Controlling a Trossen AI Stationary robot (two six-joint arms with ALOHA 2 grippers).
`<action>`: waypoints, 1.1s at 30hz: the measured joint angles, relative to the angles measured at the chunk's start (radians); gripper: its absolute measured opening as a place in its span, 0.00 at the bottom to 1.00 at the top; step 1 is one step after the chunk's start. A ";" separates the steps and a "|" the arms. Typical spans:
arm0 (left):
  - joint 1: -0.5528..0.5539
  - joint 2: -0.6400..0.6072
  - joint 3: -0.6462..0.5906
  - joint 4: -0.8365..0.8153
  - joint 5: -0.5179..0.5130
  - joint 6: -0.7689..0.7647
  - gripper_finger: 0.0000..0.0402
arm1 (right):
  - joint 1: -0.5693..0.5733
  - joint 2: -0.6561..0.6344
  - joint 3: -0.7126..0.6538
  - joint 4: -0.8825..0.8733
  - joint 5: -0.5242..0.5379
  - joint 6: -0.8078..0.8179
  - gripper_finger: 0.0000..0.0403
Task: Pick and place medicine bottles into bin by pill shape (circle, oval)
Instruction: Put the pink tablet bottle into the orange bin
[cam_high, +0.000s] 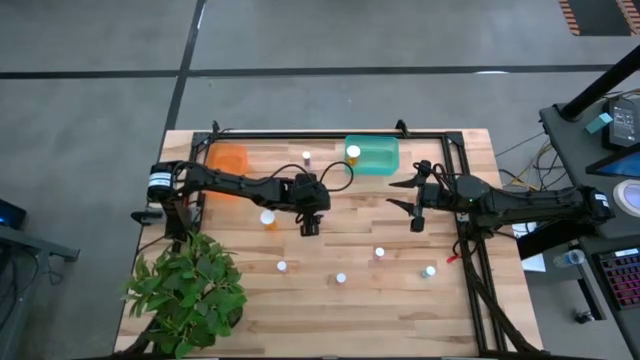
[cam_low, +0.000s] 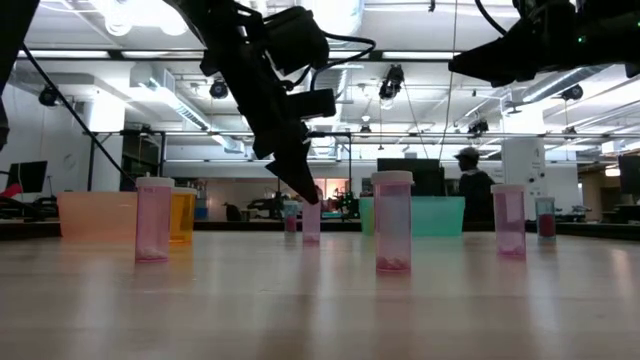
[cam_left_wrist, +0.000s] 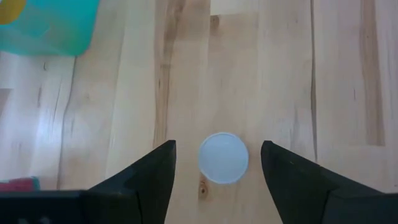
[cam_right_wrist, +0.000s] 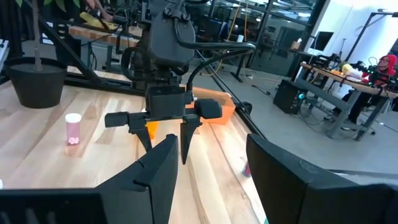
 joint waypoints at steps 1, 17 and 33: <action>0.000 0.000 0.000 0.000 0.000 0.000 0.54 | 0.000 0.000 0.000 0.000 0.000 0.000 0.44; 0.000 0.022 -0.003 0.026 0.004 0.018 0.52 | 0.000 0.000 0.000 -0.003 0.023 0.000 0.44; 0.000 0.021 -0.003 0.024 0.002 0.019 0.24 | 0.000 0.000 0.001 -0.006 0.026 -0.001 0.44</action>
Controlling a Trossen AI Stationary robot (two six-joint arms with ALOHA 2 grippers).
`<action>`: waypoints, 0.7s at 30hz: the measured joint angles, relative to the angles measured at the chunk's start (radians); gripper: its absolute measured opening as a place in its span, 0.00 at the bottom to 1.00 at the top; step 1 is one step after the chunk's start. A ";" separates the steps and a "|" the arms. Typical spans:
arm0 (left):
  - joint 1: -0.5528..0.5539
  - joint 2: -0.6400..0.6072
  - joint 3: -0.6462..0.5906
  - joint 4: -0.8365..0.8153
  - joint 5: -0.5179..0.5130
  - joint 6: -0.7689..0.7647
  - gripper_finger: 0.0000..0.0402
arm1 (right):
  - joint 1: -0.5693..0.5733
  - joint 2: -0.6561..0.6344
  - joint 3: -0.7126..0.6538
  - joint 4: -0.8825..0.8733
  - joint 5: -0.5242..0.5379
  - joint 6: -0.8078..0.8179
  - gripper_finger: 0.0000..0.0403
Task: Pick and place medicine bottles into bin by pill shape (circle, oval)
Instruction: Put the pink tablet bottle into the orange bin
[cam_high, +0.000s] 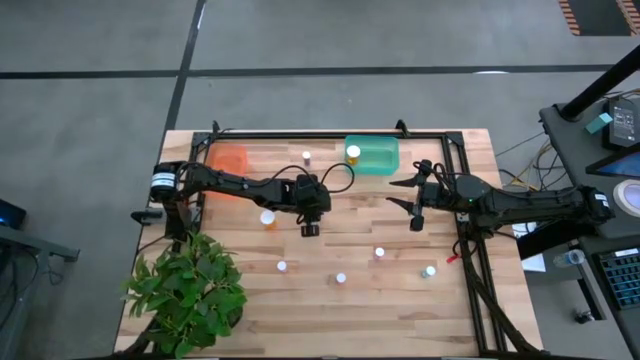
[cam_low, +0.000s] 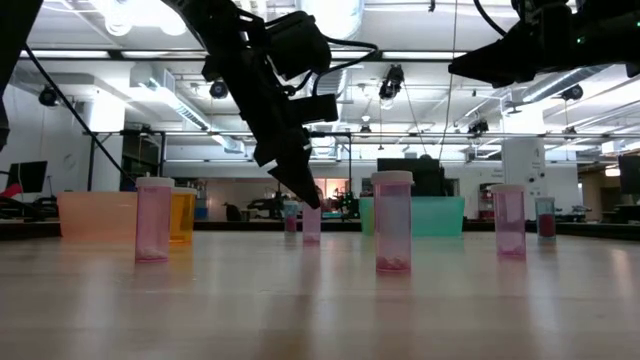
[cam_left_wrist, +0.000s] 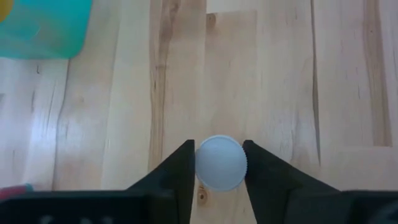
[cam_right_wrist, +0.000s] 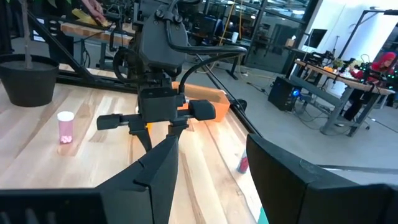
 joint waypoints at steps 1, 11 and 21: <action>0.000 0.000 0.000 0.000 -0.001 0.000 0.24 | 0.000 0.000 0.000 0.000 0.000 0.000 0.44; 0.000 -0.018 0.007 -0.002 -0.010 0.000 0.24 | 0.000 0.000 0.000 -0.001 0.000 0.000 0.44; 0.037 -0.183 0.010 -0.169 -0.182 -0.068 0.24 | 0.000 0.000 0.000 -0.003 0.000 0.000 0.44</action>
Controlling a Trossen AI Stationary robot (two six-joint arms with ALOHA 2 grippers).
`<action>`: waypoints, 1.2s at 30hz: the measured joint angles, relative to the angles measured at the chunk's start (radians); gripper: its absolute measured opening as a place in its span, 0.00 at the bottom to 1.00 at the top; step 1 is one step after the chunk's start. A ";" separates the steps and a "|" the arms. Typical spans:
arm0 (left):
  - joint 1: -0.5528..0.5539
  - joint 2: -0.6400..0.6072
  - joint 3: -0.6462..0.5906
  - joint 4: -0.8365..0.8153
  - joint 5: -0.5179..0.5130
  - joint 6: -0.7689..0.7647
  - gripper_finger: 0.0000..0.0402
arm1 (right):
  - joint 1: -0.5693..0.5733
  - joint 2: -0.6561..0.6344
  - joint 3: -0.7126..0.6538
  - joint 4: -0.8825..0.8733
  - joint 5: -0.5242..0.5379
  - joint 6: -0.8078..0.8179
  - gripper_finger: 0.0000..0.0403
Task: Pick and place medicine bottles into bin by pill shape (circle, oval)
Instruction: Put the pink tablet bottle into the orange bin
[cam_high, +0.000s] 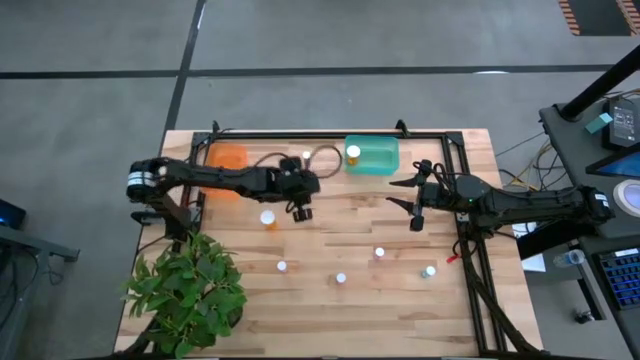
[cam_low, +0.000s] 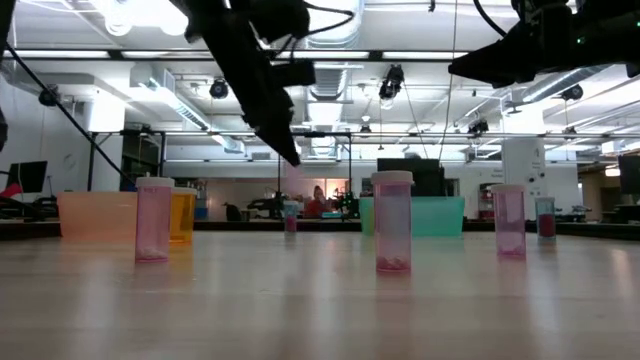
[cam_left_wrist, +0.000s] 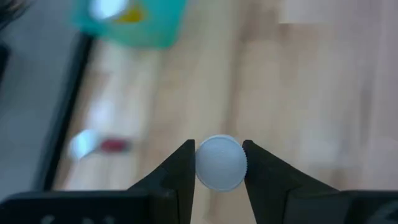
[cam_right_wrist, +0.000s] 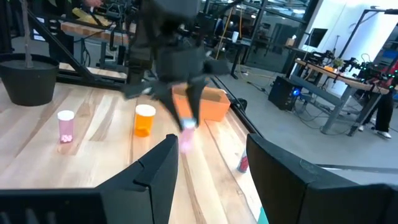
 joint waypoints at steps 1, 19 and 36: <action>0.011 -0.022 0.000 -0.027 -0.022 -0.025 0.24 | 0.000 0.000 0.000 0.000 0.000 0.000 0.44; 0.295 -0.231 -0.019 -0.523 -0.419 -0.587 0.24 | 0.000 0.000 0.000 0.002 0.000 0.002 0.44; 0.433 -0.262 -0.145 -0.540 -0.400 -0.825 0.24 | 0.000 0.000 0.000 0.001 0.000 0.001 0.44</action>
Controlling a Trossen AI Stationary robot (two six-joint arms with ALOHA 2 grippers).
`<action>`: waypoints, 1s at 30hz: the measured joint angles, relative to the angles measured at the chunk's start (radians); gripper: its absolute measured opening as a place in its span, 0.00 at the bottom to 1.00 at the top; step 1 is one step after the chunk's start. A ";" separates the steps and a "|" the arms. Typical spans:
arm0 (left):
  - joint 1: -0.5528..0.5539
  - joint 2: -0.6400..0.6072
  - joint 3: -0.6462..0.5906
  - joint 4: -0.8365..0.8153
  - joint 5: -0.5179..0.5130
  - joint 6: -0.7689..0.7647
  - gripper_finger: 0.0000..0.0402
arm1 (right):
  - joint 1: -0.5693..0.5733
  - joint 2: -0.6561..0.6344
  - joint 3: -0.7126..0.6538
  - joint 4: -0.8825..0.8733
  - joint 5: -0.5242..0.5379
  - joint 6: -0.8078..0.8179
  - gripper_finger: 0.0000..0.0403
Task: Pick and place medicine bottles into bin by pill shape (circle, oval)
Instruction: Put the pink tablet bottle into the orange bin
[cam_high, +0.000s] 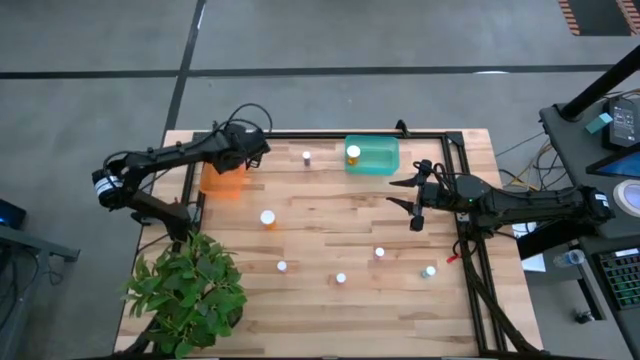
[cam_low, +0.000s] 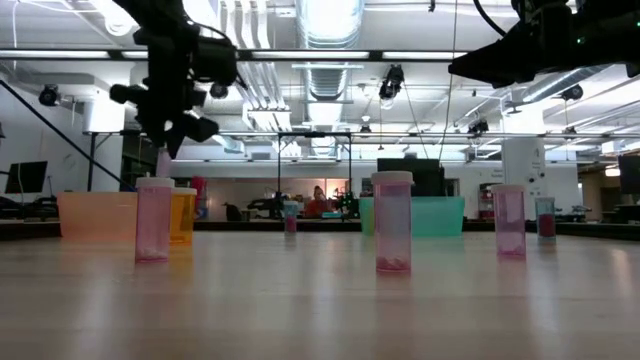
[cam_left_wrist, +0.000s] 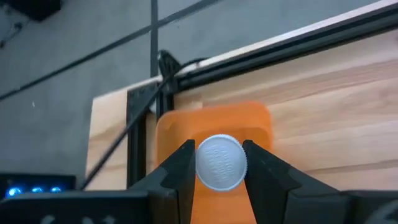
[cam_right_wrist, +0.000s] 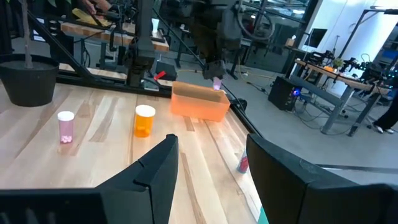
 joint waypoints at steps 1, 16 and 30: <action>0.001 -0.007 -0.018 0.000 0.000 -0.027 0.24 | 0.000 0.000 0.000 0.000 0.000 0.000 0.44; 0.014 -0.015 -0.179 0.035 0.002 -0.276 0.24 | 0.000 0.000 0.000 0.002 0.000 -0.011 0.44; 0.088 -0.015 -0.268 0.210 0.006 -0.280 0.24 | 0.000 0.000 0.000 0.008 0.000 -0.019 0.44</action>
